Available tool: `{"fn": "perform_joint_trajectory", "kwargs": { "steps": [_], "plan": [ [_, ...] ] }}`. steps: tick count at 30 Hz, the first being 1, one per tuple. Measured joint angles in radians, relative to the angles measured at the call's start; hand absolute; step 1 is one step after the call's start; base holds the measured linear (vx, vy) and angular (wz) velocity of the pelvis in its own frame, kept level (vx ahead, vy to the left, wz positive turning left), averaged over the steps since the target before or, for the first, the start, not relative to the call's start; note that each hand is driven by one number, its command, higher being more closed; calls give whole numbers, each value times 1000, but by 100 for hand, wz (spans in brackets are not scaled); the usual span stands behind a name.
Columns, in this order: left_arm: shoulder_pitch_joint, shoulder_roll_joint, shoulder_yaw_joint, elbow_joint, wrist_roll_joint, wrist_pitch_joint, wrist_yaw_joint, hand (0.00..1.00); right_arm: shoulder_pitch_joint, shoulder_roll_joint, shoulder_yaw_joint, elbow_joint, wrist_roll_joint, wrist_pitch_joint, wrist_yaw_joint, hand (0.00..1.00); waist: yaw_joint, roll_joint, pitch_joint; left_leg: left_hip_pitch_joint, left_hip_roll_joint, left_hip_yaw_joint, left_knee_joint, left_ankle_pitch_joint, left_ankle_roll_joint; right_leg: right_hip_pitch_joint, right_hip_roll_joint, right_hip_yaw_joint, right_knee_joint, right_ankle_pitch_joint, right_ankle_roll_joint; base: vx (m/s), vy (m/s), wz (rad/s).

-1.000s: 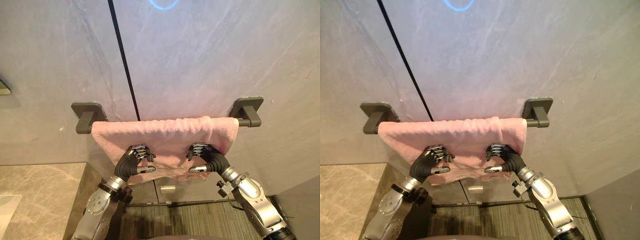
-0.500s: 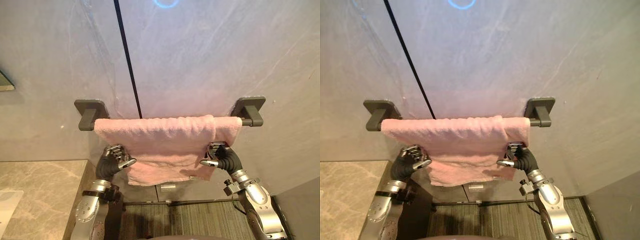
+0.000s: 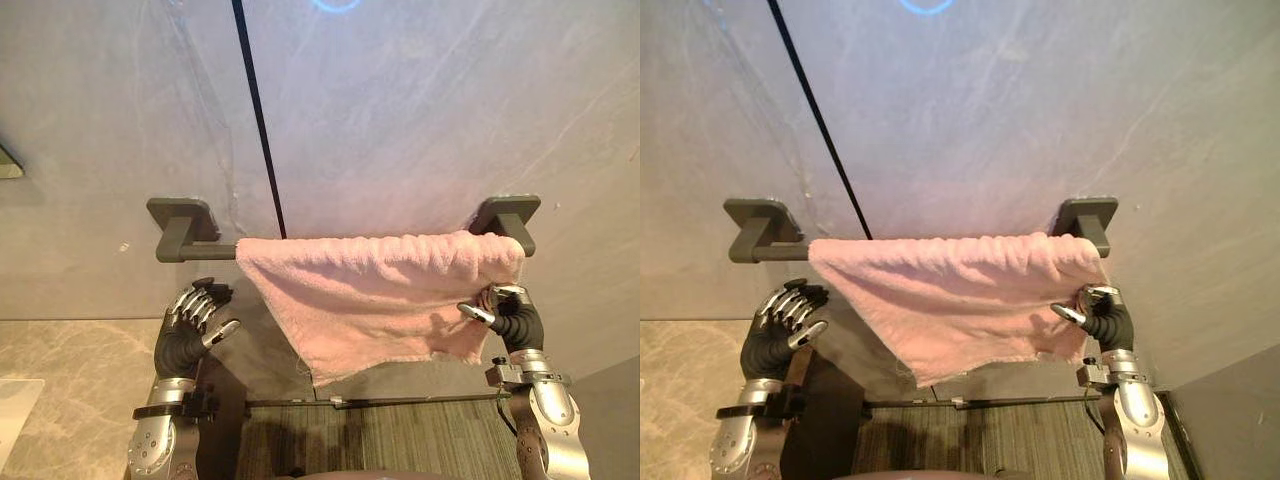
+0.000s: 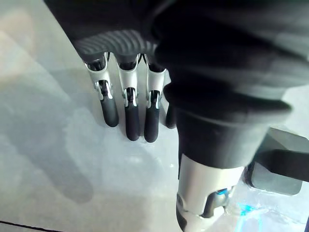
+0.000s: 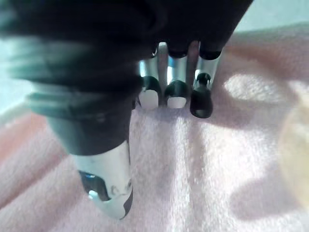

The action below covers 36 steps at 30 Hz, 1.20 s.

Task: Organize washtable

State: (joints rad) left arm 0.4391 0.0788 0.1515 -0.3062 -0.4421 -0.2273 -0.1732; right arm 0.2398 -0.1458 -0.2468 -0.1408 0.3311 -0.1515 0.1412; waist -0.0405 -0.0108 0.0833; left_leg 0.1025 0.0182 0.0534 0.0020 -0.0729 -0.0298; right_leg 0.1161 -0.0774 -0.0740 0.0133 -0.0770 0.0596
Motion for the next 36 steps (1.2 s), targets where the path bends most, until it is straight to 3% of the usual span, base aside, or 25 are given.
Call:
{"fn": "perform_joint_trajectory", "kwargs": {
  "steps": [10, 17, 22, 29, 36],
  "plan": [
    [5, -28, 1, 6, 1, 3, -1, 0, 42, 62, -9, 0, 80, 0, 19, 0, 0, 0, -2, -1, 1, -3, 0, 0, 0, 0, 0, -3, 0, 0, 0, 0, -2, 0],
    [28, -58, -10, 95, 3, 5, 11, 0, 83, 153, -19, -10, 333, -10, 32, 0, 1, 7, -26, -8, 9, 9, -3, -1, -1, -15, 1, 5, -1, -1, 0, 3, -7, -3],
    [56, -70, -30, 133, 4, 8, 27, 0, 122, 186, -23, -88, 376, -40, 9, 0, 4, 3, -29, -3, 16, 31, 0, -5, -2, -15, 3, 20, 4, -1, 0, -10, -5, -10],
    [51, -77, -42, 248, 93, 15, 28, 0, 150, 179, -21, -52, 182, -37, -26, 0, 6, -1, -37, -3, 23, 52, 14, -14, -4, -18, 2, 23, 20, -7, 0, -38, -7, -5],
    [25, -74, -68, 402, 189, 22, 29, 0, 149, 127, -4, 137, -31, -26, -30, 0, 14, 4, -65, -10, 26, 59, 14, -17, -6, -35, 4, 27, 28, -14, -1, 14, -9, -2]
  ]
}}
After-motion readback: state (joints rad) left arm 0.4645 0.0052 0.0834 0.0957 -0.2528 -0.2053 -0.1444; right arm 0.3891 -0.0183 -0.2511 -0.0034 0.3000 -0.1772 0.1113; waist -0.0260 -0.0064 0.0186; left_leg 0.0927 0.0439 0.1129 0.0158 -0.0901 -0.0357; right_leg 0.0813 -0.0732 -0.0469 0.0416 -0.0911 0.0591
